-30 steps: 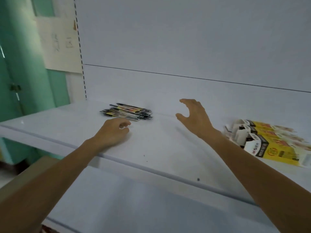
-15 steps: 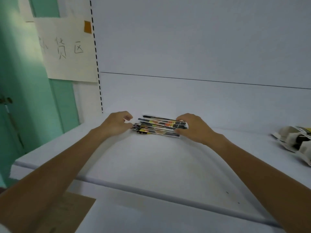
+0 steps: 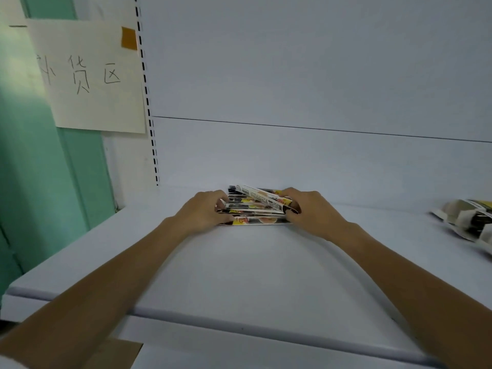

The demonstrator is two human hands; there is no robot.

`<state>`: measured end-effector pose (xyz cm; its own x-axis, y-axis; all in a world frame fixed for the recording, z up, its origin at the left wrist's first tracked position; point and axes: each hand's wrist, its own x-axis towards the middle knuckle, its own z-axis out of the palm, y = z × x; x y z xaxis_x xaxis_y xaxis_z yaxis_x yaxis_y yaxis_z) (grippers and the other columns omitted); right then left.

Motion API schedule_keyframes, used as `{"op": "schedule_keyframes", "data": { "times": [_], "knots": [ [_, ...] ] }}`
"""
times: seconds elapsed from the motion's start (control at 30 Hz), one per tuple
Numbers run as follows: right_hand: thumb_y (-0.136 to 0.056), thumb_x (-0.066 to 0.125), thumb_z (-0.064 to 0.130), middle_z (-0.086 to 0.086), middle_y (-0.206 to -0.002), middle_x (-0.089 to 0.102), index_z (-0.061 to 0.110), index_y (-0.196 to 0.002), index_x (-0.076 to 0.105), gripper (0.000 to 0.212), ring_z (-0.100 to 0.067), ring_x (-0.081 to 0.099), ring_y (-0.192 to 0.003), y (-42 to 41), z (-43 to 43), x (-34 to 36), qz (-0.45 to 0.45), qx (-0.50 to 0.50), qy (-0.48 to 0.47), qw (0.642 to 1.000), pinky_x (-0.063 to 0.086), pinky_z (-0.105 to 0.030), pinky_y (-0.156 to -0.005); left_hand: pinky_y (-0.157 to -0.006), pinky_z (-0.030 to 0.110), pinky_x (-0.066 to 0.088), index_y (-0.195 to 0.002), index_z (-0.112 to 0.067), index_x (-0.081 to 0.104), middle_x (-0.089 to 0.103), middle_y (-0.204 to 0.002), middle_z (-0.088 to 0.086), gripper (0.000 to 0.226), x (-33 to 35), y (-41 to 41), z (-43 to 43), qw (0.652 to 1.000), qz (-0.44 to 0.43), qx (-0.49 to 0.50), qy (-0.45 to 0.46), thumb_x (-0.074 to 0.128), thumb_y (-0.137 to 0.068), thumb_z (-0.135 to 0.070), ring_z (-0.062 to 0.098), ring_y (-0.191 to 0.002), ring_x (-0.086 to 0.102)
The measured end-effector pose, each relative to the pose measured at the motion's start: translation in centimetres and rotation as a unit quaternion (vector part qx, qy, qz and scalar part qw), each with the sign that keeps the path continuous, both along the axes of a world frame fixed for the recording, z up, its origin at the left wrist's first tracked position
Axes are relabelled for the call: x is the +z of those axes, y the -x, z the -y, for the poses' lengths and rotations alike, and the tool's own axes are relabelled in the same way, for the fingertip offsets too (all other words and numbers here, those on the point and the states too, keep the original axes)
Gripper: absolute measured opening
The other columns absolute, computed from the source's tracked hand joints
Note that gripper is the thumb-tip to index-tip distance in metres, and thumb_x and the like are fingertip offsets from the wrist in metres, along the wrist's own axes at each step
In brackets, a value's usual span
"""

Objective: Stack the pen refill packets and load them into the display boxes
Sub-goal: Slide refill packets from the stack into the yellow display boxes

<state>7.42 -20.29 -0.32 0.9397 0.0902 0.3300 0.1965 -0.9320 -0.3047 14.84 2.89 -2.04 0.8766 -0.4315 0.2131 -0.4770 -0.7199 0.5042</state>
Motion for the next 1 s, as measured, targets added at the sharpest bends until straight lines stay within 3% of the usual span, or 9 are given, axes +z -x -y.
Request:
{"op": "schedule_keyframes", "data": {
  "times": [0.13,0.27,0.37,0.5,0.63,0.73,0.8,0.87,1.0],
  "knots": [
    [-0.087,0.054,0.018,0.002,-0.085,0.056,0.018,-0.122,0.055,0.035,-0.01,0.044,-0.06,1.1,-1.6,-0.1,0.004,0.01,0.051,0.999,0.032,-0.021,-0.053,-0.088,0.032,0.041,-0.128,-0.019,0.046,0.048,-0.12,0.004,0.063,0.0,0.7,0.9,0.994,0.063,0.017,-0.093,0.065,-0.078,-0.052,0.02,-0.109,0.047],
    [-0.086,0.053,0.021,-0.002,-0.102,0.065,0.026,-0.127,0.048,0.042,-0.017,0.047,-0.074,2.2,-3.1,0.2,0.015,0.01,0.103,0.994,0.034,-0.025,-0.061,-0.081,0.029,0.039,-0.124,-0.019,0.048,0.05,-0.115,0.003,0.061,0.2,1.6,0.8,0.992,0.08,0.015,-0.094,0.066,-0.077,-0.053,0.017,-0.104,0.049],
    [-0.086,0.047,0.018,-0.006,-0.08,0.058,0.013,-0.091,0.056,0.011,-0.021,0.046,-0.071,3.1,-4.1,0.7,-0.001,-0.042,0.131,0.991,0.035,-0.025,-0.061,-0.074,0.027,0.037,-0.109,-0.021,0.059,0.056,-0.101,-0.002,0.043,0.3,2.3,-0.2,0.993,0.077,0.001,-0.085,0.067,-0.077,-0.049,0.015,-0.095,0.053],
    [-0.086,0.053,0.026,-0.007,-0.059,0.052,0.008,-0.055,0.041,0.037,-0.02,0.047,-0.054,2.9,-4.9,0.9,-0.055,-0.08,0.0,0.995,0.041,-0.027,-0.053,-0.083,0.027,0.042,-0.105,-0.023,0.067,0.059,-0.104,-0.003,0.031,0.0,3.3,-1.6,0.997,0.04,-0.031,-0.055,0.065,-0.082,-0.044,0.012,-0.096,0.053],
    [-0.085,0.055,0.02,-0.028,-0.085,0.066,-0.014,-0.08,0.058,0.034,-0.036,0.065,-0.079,2.8,-6.0,0.7,-0.069,-0.013,-0.114,0.991,0.05,-0.035,-0.075,-0.096,0.029,0.037,-0.123,-0.023,0.057,0.055,-0.129,-0.002,0.041,-0.1,4.3,-1.9,0.996,0.036,-0.052,-0.07,0.059,-0.087,-0.041,0.016,-0.118,0.048],
    [-0.087,0.058,0.018,-0.004,-0.063,0.057,0.003,-0.095,0.068,0.02,-0.018,0.055,-0.067,3.1,-7.0,0.5,-0.014,0.031,-0.099,0.994,0.035,-0.025,-0.069,-0.094,0.033,0.035,-0.123,-0.027,0.054,0.053,-0.125,-0.002,0.047,-0.1,4.7,-2.1,0.987,0.085,-0.007,-0.136,0.053,-0.085,-0.054,0.018,-0.117,0.047],
    [-0.087,0.061,0.03,0.012,-0.054,0.047,0.019,-0.104,0.07,0.022,-0.009,0.044,-0.063,2.9,-7.1,0.4,0.017,0.032,-0.102,0.994,0.032,-0.023,-0.068,-0.088,0.03,0.036,-0.114,-0.026,0.059,0.056,-0.115,-0.004,0.037,-0.2,4.9,-2.4,0.989,0.107,0.015,-0.104,0.053,-0.087,-0.05,0.016,-0.111,0.051],
    [-0.088,0.06,0.029,0.013,-0.056,0.05,0.022,-0.1,0.071,0.018,-0.006,0.046,-0.061,2.2,-6.3,0.1,0.062,0.002,-0.115,0.991,0.037,-0.024,-0.065,-0.081,0.027,0.037,-0.104,-0.024,0.063,0.059,-0.106,-0.006,0.017,-0.2,4.9,-3.0,0.991,0.128,0.023,-0.031,0.052,-0.093,-0.03,0.014,-0.105,0.055],
    [-0.086,0.055,0.021,0.0,-0.091,0.066,0.013,-0.092,0.069,0.018,-0.018,0.059,-0.088,1.4,-4.5,-1.0,0.015,-0.045,-0.013,0.999,0.046,-0.031,-0.074,-0.081,0.026,0.038,-0.106,-0.018,0.062,0.061,-0.107,-0.004,0.024,-0.3,5.0,-3.0,0.988,0.145,0.038,0.028,0.043,-0.092,-0.012,0.015,-0.102,0.055]
  ]
}}
